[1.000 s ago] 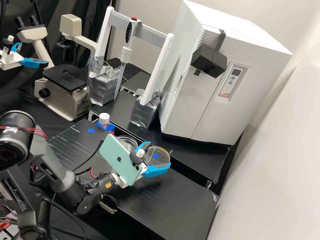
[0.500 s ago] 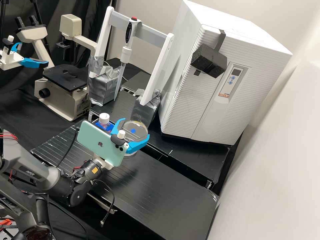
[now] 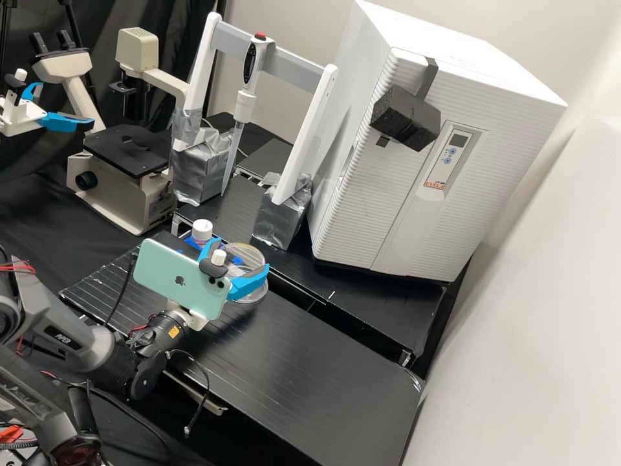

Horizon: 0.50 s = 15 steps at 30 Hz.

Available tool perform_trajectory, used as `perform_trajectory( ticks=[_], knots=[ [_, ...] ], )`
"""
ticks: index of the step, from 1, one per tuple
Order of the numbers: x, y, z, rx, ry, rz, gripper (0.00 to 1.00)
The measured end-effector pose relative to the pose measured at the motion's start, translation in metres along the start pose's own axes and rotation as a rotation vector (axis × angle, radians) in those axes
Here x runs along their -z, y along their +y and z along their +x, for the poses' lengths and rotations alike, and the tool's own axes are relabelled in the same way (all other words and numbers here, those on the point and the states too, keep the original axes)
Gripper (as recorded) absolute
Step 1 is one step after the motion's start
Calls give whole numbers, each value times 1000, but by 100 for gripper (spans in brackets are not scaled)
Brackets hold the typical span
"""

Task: Close the lid

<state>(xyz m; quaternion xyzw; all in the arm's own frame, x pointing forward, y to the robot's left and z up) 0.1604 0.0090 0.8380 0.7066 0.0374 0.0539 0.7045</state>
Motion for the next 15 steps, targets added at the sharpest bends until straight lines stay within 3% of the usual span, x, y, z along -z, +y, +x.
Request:
perform_trajectory(
  ticks=[7, 15],
  knots=[
    [-6, 4, -4, -3, -32, -32, 0],
    [3, 1, -7, 47, 24, -77, 0]
  ],
)
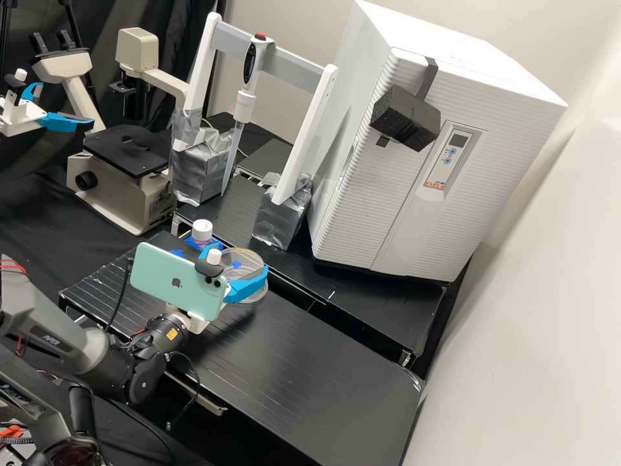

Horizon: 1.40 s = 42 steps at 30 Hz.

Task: Close the lid

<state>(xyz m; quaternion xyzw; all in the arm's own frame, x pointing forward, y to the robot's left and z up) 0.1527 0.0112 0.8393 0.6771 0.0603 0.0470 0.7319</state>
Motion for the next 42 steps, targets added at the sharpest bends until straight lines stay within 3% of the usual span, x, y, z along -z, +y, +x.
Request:
perform_trajectory(
  ticks=[10, 17, 28, 32, 41, 42],
  knots=[
    [-6, -2, 1, 21, -28, 16, 0],
    [-13, -3, -2, 58, -53, -9, 0],
    [-21, -5, -1, 73, -56, 30, 0],
    [-23, -5, 0, 62, -64, 23, 0],
    [-25, -5, 4, 28, -82, 41, 0],
    [-25, -5, 4, 28, -84, 43, 100]
  ],
)
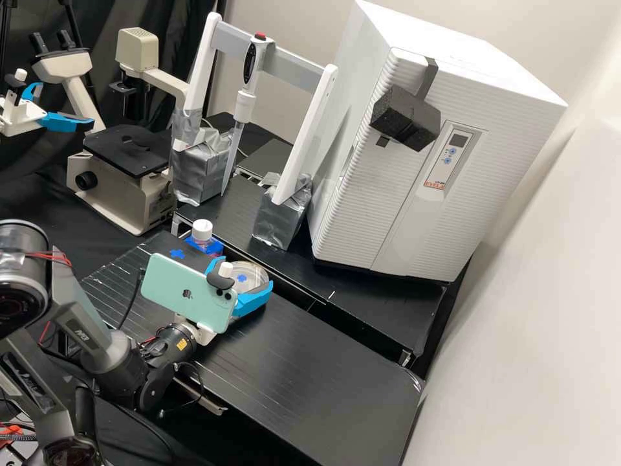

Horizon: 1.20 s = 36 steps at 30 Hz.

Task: Close the lid

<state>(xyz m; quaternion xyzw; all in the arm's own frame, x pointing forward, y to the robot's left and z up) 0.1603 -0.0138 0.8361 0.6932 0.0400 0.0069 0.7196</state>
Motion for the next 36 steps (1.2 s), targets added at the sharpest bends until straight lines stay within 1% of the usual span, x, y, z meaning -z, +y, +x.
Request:
perform_trajectory(
  ticks=[3, 6, 11, 16, 19, 21, 24, 26, 27, 28, 31, 34, 36],
  knots=[
    [1, 0, 1, -3, 4, -2, 100],
    [2, -1, 1, -6, 6, -14, 100],
    [3, -1, 2, -9, 12, -16, 100],
    [9, 3, -1, -31, 26, -48, 100],
    [15, 6, -3, -55, 46, -68, 100],
    [21, 8, -3, -86, 70, -64, 100],
    [31, 9, 0, -147, 100, -35, 100],
    [38, 8, 3, -195, 113, -7, 100],
    [41, 6, 4, -201, 124, 11, 100],
    [44, 5, 5, -219, 124, 48, 100],
    [48, 0, 8, -206, 135, 90, 100],
    [56, 0, 13, -195, 174, 119, 100],
    [60, 2, 15, -194, 198, 149, 100]
  ],
)
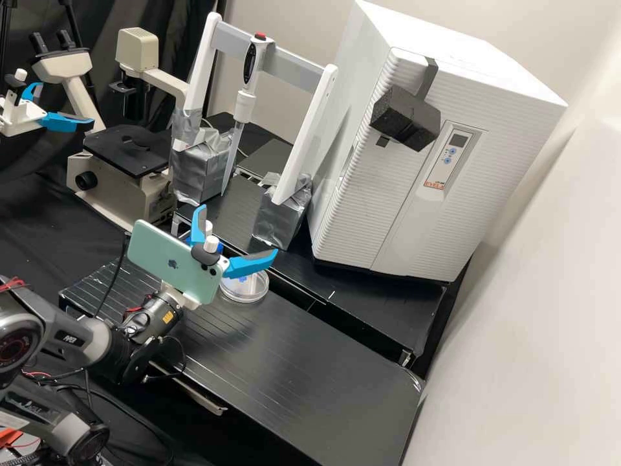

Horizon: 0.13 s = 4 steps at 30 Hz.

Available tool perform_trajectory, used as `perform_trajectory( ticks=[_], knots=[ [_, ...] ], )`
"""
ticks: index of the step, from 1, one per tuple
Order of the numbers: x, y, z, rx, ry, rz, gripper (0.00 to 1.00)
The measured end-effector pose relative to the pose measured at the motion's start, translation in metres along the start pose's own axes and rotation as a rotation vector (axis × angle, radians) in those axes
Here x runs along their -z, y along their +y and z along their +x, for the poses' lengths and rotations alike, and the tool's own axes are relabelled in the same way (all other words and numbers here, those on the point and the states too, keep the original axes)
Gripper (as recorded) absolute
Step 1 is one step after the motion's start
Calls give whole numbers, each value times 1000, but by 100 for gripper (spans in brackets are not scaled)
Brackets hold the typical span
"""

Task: Close the lid

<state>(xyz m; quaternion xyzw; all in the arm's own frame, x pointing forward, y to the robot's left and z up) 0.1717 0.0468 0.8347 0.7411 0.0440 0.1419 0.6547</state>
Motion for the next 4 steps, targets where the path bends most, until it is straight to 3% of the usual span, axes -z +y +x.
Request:
perform_trajectory(
  ticks=[4],
  knots=[
    [3, 2, 4, -10, 13, 9, 100]
  ],
)
